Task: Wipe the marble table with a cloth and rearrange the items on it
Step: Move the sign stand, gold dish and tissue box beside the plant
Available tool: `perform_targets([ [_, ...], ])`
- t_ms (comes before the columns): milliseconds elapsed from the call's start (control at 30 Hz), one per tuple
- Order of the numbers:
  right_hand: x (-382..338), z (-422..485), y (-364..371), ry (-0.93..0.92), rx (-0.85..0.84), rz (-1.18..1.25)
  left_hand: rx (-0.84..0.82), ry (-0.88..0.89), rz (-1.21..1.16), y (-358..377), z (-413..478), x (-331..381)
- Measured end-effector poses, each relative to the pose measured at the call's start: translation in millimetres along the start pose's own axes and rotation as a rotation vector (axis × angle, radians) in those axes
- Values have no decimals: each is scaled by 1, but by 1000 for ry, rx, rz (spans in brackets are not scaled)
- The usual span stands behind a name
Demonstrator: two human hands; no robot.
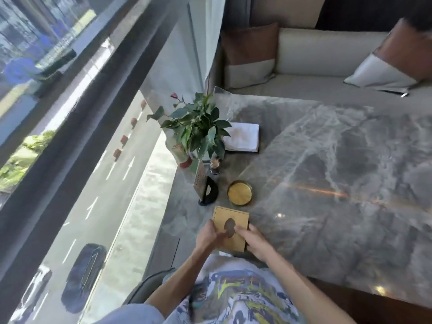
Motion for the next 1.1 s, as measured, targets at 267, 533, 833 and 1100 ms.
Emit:
perform_targets([
  [267, -10, 12, 23, -37, 91, -82, -29, -39, -76, -20, 18, -7],
  [533, 1, 12, 1, -18, 187, -106, -124, 5, -43, -3, 16, 3],
  [833, 7, 7, -10, 7, 233, -73, -176, -25, -145, 14, 17, 4],
  [1100, 7, 2, -3, 48, 205, 28, -211, 58, -210, 9, 16, 7],
])
Point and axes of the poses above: each hand's wrist, its own z-axis towards the middle knuckle, its own y-axis out of the palm, x = y × z, the point moved 3 cm from there along z, towards the middle knuckle, and after that the axes turned 13 degrees about -z, right-handed, at the moved point
